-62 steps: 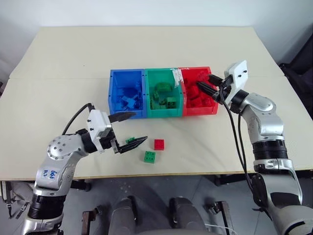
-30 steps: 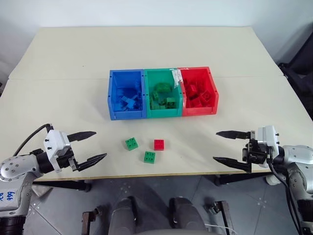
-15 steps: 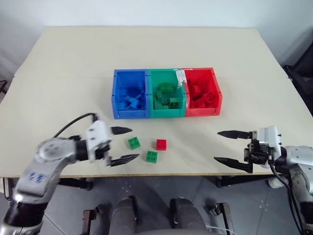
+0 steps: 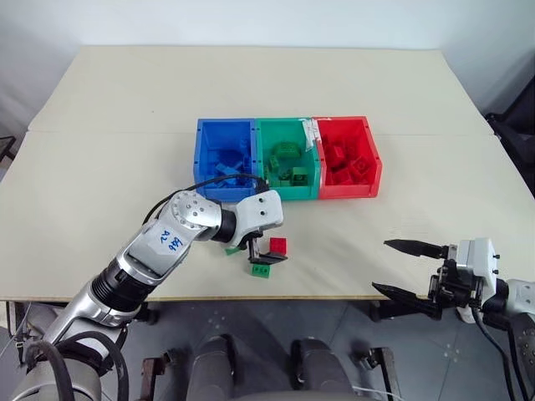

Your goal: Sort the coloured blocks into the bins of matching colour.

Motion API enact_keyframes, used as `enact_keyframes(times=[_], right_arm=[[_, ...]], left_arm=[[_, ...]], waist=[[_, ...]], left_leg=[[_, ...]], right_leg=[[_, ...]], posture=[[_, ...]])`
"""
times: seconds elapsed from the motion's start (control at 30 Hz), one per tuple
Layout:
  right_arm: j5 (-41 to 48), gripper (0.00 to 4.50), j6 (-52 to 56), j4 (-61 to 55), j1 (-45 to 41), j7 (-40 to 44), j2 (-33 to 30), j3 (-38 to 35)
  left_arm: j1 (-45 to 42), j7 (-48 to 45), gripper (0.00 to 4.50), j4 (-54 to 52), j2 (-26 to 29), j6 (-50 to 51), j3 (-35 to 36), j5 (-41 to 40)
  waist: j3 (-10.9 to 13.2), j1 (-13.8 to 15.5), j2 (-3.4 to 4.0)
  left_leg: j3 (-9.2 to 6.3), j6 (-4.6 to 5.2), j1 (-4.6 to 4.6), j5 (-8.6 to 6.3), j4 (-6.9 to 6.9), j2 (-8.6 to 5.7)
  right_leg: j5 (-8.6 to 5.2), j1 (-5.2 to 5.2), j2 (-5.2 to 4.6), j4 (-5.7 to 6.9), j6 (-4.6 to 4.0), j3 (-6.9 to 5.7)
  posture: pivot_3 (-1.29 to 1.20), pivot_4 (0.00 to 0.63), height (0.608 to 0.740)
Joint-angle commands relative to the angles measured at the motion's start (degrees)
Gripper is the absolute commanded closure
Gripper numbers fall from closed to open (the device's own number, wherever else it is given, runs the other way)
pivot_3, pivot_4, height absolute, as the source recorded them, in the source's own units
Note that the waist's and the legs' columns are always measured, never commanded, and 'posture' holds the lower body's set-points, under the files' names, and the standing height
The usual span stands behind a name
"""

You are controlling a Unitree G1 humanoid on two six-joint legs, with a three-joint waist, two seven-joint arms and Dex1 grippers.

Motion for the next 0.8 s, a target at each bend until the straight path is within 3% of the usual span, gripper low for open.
enact_keyframes(times=[0.03,0.4,0.5,0.77,0.8], right_arm=[[1.4,0.02,-0.1,-2.3,0.4,-1.1,0.5,-1.4],[1.7,0.02,0.5,-3.3,-1.1,-2.2,0.7,0.2],[1.7,0.0,0.7,-3.9,-1.3,-2.7,0.8,0.6],[1.5,0.0,0.7,-4.6,-1.6,-3.5,1.2,1.4],[1.5,0.0,0.7,-4.5,-1.7,-3.6,1.3,1.5]], left_arm=[[-1.6,-1.5,0.0,0.5,0.2,-0.1,-1.2,1.5],[-2.1,-1.9,0.0,5.6,-3.6,-2.0,-3.4,5.3],[-2.2,-2.4,0.59,7.1,-3.9,-2.8,-4.1,6.5],[-3.7,-2.9,3.04,10.2,-5.9,-4.7,-5.0,8.5],[-3.7,-3.0,3.03,10.5,-6.0,-5.0,-5.0,8.8]], waist=[[0.0,0.0,0.0],[0.0,0.3,0.0],[0.0,0.2,0.0],[0.0,0.2,0.0],[0.0,0.2,0.0]], left_leg=[[-0.02,0.01,0.0,-0.01,0.04,0.0],[-0.11,0.13,0.01,-0.08,0.23,-0.03],[-0.12,0.14,0.01,-0.08,0.23,-0.03],[-0.12,0.15,0.02,-0.09,0.26,-0.03],[-0.12,0.15,0.02,-0.09,0.27,-0.03]], right_leg=[[0.0,0.03,0.0,0.0,0.0,-0.01],[0.0,0.21,-0.04,0.0,0.0,-0.05],[0.0,0.22,-0.04,0.0,0.0,-0.06],[0.0,0.25,-0.04,-0.01,0.0,-0.07],[0.0,0.25,-0.05,-0.01,0.0,-0.07]], posture=[[0.0,0.15,0.74],[0.0,0.15,0.74],[0.0,0.15,0.74],[0.0,0.15,0.74],[0.0,0.15,0.74]])
